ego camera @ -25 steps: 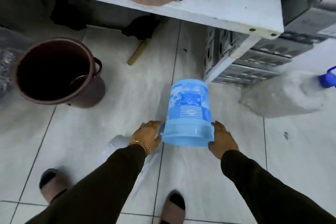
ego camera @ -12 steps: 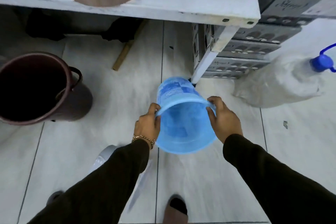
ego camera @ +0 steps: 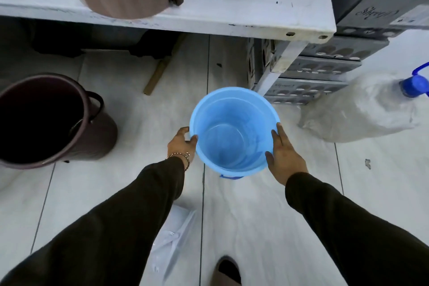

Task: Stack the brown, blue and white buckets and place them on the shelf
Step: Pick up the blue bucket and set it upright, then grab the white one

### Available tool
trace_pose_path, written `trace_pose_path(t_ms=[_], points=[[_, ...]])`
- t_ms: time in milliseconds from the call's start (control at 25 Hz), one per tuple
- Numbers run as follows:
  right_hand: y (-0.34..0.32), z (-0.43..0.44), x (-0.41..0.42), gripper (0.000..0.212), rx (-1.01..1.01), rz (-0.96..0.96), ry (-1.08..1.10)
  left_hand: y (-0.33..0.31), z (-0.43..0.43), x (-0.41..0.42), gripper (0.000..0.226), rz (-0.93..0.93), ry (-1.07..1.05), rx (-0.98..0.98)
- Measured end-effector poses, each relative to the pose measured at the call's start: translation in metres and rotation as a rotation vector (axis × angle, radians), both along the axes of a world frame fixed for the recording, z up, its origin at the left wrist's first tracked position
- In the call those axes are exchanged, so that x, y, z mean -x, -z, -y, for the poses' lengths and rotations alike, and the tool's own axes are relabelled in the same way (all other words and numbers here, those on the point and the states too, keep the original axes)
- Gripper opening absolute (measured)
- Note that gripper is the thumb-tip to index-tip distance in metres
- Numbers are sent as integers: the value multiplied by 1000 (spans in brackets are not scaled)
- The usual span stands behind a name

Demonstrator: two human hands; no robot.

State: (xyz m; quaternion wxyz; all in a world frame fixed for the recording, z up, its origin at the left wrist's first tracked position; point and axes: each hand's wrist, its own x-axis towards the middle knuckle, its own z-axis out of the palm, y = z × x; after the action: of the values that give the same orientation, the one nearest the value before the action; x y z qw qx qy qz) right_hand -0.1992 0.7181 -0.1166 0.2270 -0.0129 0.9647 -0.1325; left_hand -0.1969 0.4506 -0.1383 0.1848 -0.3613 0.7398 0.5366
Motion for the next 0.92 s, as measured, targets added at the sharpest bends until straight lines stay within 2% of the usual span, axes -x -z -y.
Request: trace_pose_path(t_ms=[120, 280, 480, 600, 720, 840, 920], points=[[-10, 0, 1, 65, -49, -24, -30, -14, 6, -13, 62, 28, 296, 151], [-36, 17, -10, 64, -44, -48, -129, -37, 25, -44, 61, -43, 466, 314], [-61, 56, -45, 59, 16, -92, -290, -69, 46, -111, 53, -91, 424, 385], [-63, 85, -80, 49, 17, -235, -578, -74, 66, -164, 45, -140, 305, 313], [-42, 115, -120, 47, 62, -276, -777, -68, 80, -225, 32, -242, 108, 272], [0, 139, -161, 49, 26, -162, -788, -40, 80, -293, 35, -148, -89, 250], [31, 153, -182, 52, -3, -7, -724, -10, 71, -332, 42, -39, -74, 231]])
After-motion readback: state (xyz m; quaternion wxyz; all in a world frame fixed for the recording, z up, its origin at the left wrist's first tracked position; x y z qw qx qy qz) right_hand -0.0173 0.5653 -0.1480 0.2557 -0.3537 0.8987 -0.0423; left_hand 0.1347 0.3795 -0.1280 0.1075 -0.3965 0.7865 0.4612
